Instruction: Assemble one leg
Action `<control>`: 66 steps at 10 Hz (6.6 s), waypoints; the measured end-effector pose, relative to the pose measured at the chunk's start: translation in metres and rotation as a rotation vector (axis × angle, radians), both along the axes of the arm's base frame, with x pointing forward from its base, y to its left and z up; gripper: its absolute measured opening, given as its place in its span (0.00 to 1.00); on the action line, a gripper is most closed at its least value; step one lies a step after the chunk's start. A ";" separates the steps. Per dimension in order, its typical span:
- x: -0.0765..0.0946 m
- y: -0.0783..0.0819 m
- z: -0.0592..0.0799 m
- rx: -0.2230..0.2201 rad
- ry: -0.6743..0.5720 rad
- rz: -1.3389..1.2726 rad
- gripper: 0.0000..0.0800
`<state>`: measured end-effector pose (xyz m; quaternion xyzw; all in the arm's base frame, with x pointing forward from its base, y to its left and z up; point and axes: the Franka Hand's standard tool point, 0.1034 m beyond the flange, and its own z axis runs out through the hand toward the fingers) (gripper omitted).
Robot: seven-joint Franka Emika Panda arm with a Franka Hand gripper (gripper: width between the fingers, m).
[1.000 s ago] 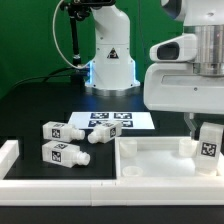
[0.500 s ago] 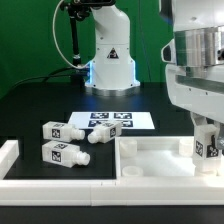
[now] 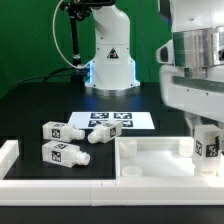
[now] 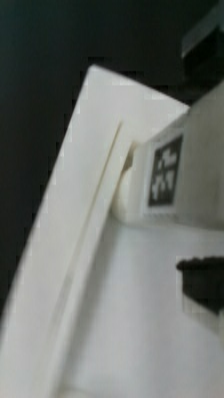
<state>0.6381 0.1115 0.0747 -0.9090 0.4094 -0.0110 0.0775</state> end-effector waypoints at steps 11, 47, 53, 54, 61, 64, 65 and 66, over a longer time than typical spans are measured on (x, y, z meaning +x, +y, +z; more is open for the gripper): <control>0.000 0.002 -0.001 -0.137 -0.092 0.648 0.50; 0.000 -0.001 -0.001 0.003 0.050 -0.407 0.36; -0.003 0.004 -0.004 -0.049 -0.022 0.258 0.80; -0.003 0.003 -0.004 -0.064 -0.032 0.353 0.81; 0.005 -0.002 -0.002 -0.134 -0.080 0.477 0.35; 0.004 -0.005 -0.002 -0.085 -0.034 0.045 0.36; 0.003 -0.006 -0.003 -0.049 -0.001 -0.174 0.36; 0.004 -0.008 -0.004 -0.022 0.029 -0.373 0.36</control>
Offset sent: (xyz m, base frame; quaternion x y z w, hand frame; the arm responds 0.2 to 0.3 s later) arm 0.0000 0.0000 0.0000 0.0000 0.0000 -0.1296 0.9916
